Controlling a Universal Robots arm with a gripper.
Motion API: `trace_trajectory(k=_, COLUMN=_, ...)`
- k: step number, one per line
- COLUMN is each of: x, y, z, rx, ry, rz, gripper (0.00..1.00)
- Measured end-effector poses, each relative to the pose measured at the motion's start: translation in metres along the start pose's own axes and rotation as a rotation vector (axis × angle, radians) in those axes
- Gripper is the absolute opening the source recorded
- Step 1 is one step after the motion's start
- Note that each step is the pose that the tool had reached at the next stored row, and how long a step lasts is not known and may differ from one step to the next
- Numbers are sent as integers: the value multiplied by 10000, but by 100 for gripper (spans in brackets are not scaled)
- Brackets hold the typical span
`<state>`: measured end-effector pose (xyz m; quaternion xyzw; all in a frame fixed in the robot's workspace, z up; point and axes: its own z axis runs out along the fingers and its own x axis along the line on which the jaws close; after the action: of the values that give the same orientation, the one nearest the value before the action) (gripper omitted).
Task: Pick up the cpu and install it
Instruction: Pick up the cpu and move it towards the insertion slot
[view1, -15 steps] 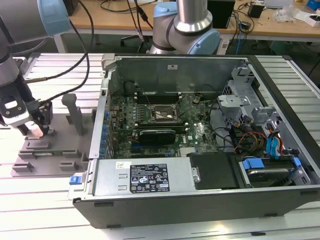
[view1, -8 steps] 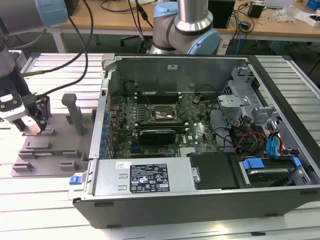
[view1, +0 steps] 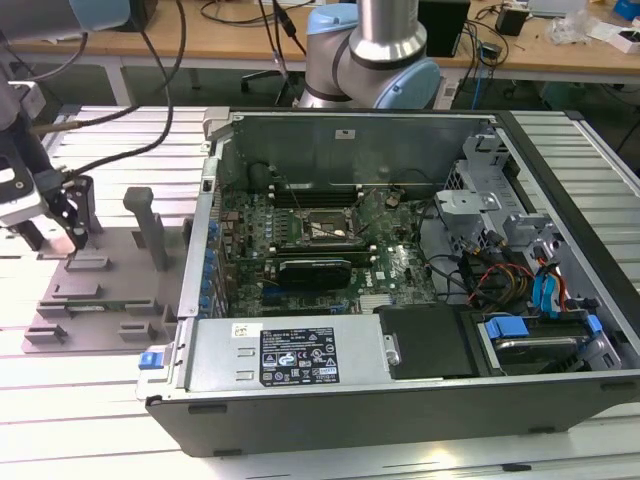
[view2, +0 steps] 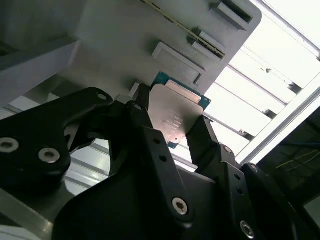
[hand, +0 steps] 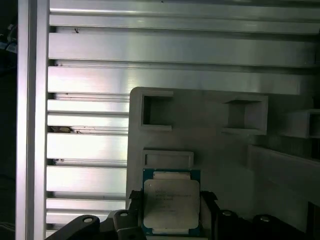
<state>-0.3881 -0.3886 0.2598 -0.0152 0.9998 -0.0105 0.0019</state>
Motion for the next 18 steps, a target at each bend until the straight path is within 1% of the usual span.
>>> trace_trajectory(k=3, x=-1, y=-1, z=-93, rx=0, ry=0, rz=0, gripper=55)
trace_trajectory(k=5, x=-1, y=-3, z=-179, rx=0, ry=0, rz=1, gripper=55)
trace_trajectory(k=6, x=-1, y=-3, z=-210, rx=0, ry=0, rz=0, gripper=55)
trace_trajectory(k=8, x=-1, y=-6, z=-338, rx=0, ry=1, rz=0, gripper=55)
trace_trajectory(k=10, x=-2, y=-7, z=-418, rx=0, ry=2, rz=0, gripper=55)
trace_trajectory(k=11, x=-2, y=-9, z=-493, rx=0, ry=1, rz=0, gripper=55)
trace_trajectory(k=13, x=-2, y=-10, z=-583, rx=3, ry=3, rz=0, gripper=55)
trace_trajectory(k=14, x=-3, y=-12, z=-660, rx=5, ry=2, rz=0, gripper=55)
trace_trajectory(k=16, x=-3, y=-13, z=-743, rx=8, ry=0, rz=0, gripper=55)
trace_trajectory(k=18, x=-4, y=-17, z=-924, rx=15, ry=2, rz=0, gripper=55)
